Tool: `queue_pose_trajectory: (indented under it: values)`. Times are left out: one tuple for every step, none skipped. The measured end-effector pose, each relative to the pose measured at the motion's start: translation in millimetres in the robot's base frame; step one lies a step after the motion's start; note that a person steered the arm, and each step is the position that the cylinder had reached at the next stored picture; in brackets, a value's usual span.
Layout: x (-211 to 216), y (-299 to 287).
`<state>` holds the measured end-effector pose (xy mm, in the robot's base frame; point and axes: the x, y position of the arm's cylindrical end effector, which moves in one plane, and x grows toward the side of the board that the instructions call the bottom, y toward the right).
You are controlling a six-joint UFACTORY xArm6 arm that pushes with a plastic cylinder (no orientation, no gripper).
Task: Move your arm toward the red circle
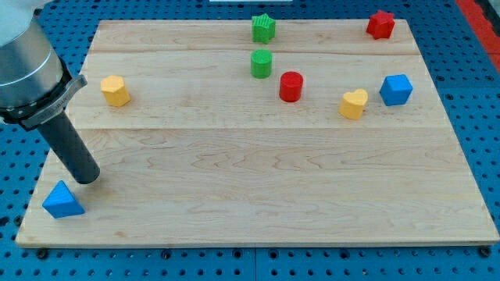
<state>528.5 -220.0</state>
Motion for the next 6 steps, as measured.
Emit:
queue_pose_trajectory:
  values:
    - [0.0, 1.4]
    - [-6.5, 31.4]
    - [-18.8, 62.2]
    - [-18.8, 62.2]
    - [-20.1, 71.0]
    - [-47.0, 102.3]
